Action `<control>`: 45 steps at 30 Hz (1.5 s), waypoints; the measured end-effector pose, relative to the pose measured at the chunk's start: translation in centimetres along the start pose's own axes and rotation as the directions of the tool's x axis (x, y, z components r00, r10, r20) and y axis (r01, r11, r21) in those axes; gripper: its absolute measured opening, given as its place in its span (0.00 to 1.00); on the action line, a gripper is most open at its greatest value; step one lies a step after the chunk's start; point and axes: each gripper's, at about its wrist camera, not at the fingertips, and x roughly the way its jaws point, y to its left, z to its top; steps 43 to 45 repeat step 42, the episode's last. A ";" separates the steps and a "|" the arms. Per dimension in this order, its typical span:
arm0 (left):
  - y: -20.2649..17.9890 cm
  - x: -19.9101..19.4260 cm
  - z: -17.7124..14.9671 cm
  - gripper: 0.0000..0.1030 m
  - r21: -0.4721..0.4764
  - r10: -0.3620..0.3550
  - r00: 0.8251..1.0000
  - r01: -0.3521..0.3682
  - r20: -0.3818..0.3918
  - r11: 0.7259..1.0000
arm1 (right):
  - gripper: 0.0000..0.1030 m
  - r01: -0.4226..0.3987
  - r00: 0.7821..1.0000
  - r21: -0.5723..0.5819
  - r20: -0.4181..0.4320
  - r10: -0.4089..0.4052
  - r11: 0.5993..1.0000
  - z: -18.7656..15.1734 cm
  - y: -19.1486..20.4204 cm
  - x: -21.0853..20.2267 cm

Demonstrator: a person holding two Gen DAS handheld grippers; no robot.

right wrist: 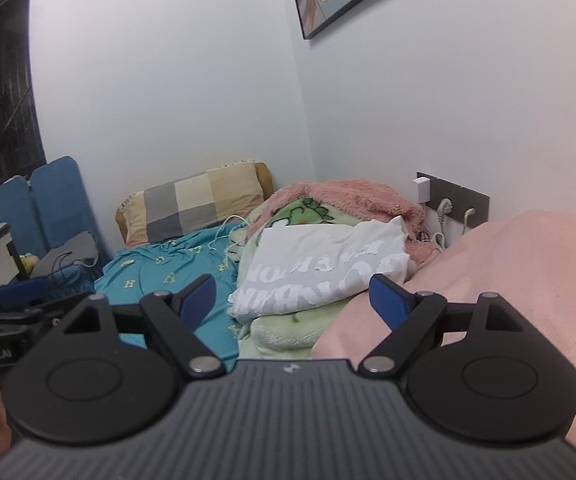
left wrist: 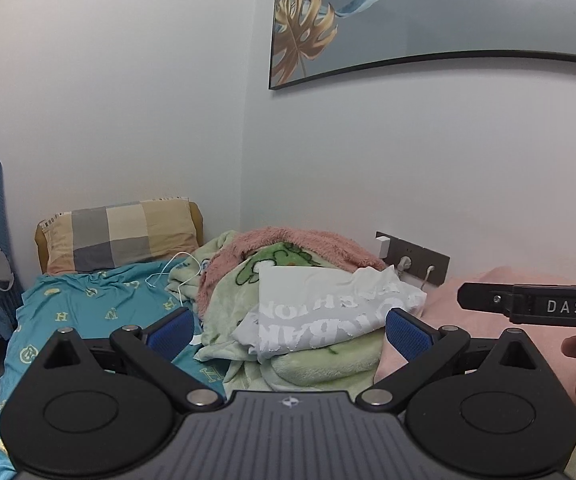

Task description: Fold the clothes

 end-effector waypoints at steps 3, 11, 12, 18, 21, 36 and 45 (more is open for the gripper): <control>0.0 -0.1 -1.2 1.00 0.023 -0.012 1.000 0.012 -0.001 1.000 | 0.83 -0.006 1.000 -0.011 0.011 0.006 1.000 -1.0 1.0 0.1; 1.7 0.3 -4.3 1.00 -0.011 -0.009 1.000 0.009 -0.008 1.000 | 0.83 0.026 0.998 -0.021 0.056 -0.025 0.999 -3.1 3.2 0.6; 2.0 0.3 -4.5 1.00 -0.018 -0.008 1.000 0.008 -0.007 1.000 | 0.83 0.035 0.998 -0.027 0.059 -0.034 0.999 -3.3 3.5 0.7; 3.2 0.3 -5.2 1.00 -0.031 0.003 1.000 -0.003 -0.007 1.000 | 0.83 0.031 0.997 -0.052 0.067 -0.028 0.998 -4.2 4.8 1.5; 3.5 0.3 -5.4 1.00 -0.037 -0.003 1.000 0.003 -0.008 0.999 | 0.83 0.035 0.998 -0.037 0.058 -0.032 0.999 -4.4 4.9 1.9; 4.4 -0.4 -5.4 1.00 -0.063 0.019 1.000 -0.019 0.001 0.998 | 0.83 0.070 0.996 -0.053 0.057 -0.067 0.996 -5.3 5.2 1.3; 4.2 -0.6 -5.4 1.00 -0.056 0.026 1.000 -0.026 -0.001 0.998 | 0.83 0.072 0.996 -0.058 0.060 -0.069 0.996 -5.1 5.7 1.1</control>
